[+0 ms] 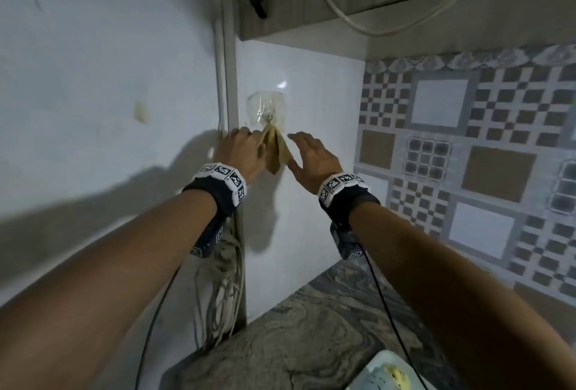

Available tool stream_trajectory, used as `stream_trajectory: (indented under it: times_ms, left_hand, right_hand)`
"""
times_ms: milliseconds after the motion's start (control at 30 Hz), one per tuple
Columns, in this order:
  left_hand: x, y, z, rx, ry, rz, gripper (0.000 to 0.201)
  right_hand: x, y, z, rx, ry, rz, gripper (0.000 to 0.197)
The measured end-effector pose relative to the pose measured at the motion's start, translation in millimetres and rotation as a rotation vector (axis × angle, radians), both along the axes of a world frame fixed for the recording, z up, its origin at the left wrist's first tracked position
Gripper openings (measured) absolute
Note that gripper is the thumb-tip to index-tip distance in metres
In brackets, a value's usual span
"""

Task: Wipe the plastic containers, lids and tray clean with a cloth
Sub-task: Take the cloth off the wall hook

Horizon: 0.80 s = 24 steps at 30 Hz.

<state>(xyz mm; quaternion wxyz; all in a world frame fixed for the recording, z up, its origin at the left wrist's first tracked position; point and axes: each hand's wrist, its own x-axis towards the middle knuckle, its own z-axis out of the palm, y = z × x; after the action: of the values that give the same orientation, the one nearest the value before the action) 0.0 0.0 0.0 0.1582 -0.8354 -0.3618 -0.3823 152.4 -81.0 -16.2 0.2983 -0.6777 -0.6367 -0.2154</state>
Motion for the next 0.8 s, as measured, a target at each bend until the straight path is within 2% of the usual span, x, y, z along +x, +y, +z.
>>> stream_trajectory:
  times_ms: [67,167,333,433,533,633,733,800]
  left_hand:
    - [6.6,13.7,-3.9,-0.035,-0.012,-0.019,0.037]
    - [20.9,30.2,-17.5,-0.060,-0.022,-0.096,0.041]
    - [37.9,45.2,-30.2,-0.065,-0.168,-0.200,0.050]
    - [42.9,50.6,-34.4,-0.039,-0.279,-0.279,0.046]
    - [48.1,55.4,-33.5,0.025,-0.378,-0.361,0.032]
    - [50.6,57.3,-28.3,0.034,-0.459,-0.389,0.035]
    - [52.1,51.3,-22.4,0.052,-0.537,-0.439,0.031]
    - [55.0,42.2,-19.5,0.020,-0.620,-0.495,0.029]
  right_hand:
    - [2.0,14.5,-1.2,0.009,0.089,0.075,0.051]
    - [7.8,43.2,-9.2,0.008,0.119,0.117,0.054]
    - [19.5,82.3,-23.6,0.133,0.195,0.296,0.055]
    - [18.9,88.9,-29.1,0.213,0.321,0.387,0.047]
    - [22.1,89.5,-24.8,0.232,0.351,0.384,0.047]
    - [27.3,81.4,-18.0,0.282,0.362,0.409,0.050]
    - [37.2,72.5,-15.5,0.367,0.255,0.353,0.055]
    - [40.8,62.9,-14.5,0.375,0.260,0.329,0.052]
